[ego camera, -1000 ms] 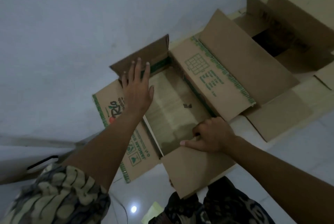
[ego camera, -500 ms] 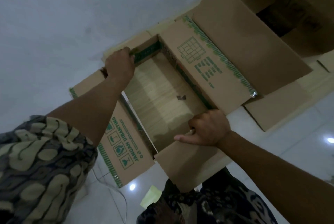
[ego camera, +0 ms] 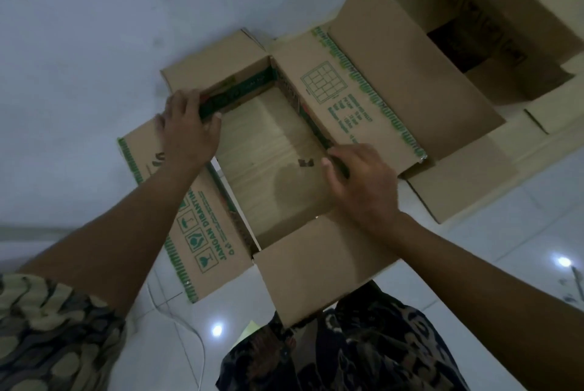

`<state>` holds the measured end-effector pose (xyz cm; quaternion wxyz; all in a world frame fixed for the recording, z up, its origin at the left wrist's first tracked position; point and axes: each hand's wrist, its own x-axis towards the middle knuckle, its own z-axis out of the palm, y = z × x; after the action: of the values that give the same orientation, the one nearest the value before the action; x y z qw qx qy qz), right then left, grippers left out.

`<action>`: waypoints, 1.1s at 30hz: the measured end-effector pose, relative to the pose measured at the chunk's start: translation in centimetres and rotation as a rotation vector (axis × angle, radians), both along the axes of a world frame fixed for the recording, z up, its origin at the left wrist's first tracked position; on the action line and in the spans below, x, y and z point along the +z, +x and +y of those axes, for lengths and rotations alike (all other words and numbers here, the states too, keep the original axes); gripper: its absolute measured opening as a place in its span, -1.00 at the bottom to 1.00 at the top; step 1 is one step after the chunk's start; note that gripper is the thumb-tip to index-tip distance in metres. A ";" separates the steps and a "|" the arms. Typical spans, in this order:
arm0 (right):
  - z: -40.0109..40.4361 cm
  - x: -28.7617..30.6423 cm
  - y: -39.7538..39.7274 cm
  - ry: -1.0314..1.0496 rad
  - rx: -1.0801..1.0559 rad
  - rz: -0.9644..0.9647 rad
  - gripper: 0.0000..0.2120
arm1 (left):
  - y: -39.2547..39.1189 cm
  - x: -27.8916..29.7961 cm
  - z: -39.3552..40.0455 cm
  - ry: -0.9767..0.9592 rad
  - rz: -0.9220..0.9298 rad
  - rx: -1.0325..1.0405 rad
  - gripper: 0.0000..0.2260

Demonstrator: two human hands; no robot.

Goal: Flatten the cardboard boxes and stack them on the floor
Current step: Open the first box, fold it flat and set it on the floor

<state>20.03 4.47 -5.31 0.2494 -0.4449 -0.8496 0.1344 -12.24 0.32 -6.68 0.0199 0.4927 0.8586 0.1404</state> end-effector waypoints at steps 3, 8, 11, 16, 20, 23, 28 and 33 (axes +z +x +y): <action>2.8 0.6 1.2 -0.003 -0.105 -0.040 -0.68 | 1.4 0.1 -3.7 -0.051 -0.023 0.183 -0.46; 5.0 1.0 2.7 -0.186 -0.170 -0.229 -0.41 | 3.9 0.3 -7.6 -0.001 -0.255 0.527 -0.39; 5.5 1.6 2.0 -0.209 -0.191 -0.291 -0.37 | 5.1 1.1 -8.8 0.027 -0.399 0.673 -0.24; 6.6 2.4 0.5 -0.381 -0.214 -0.465 -0.26 | 6.3 2.9 -10.4 0.072 -0.575 0.845 -0.39; 7.2 2.1 0.2 -0.698 -0.188 -0.371 -0.23 | 6.6 4.4 -11.8 0.209 -0.589 0.865 -0.55; 7.3 2.1 0.8 -0.903 -0.205 -0.175 -0.31 | 6.7 5.4 -12.3 0.268 -0.639 0.878 -0.51; 8.0 2.8 1.5 -0.860 -0.281 -0.089 -0.25 | 6.7 6.3 -12.8 0.267 -0.650 0.840 -0.61; 8.3 5.1 0.1 -0.804 -0.208 0.105 -0.57 | 5.5 7.5 -13.6 0.276 -0.740 0.818 -0.78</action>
<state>20.16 12.76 -0.24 0.1112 -0.5830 -0.6660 0.4520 -6.70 -13.32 0.78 0.1990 0.0361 0.8891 0.4107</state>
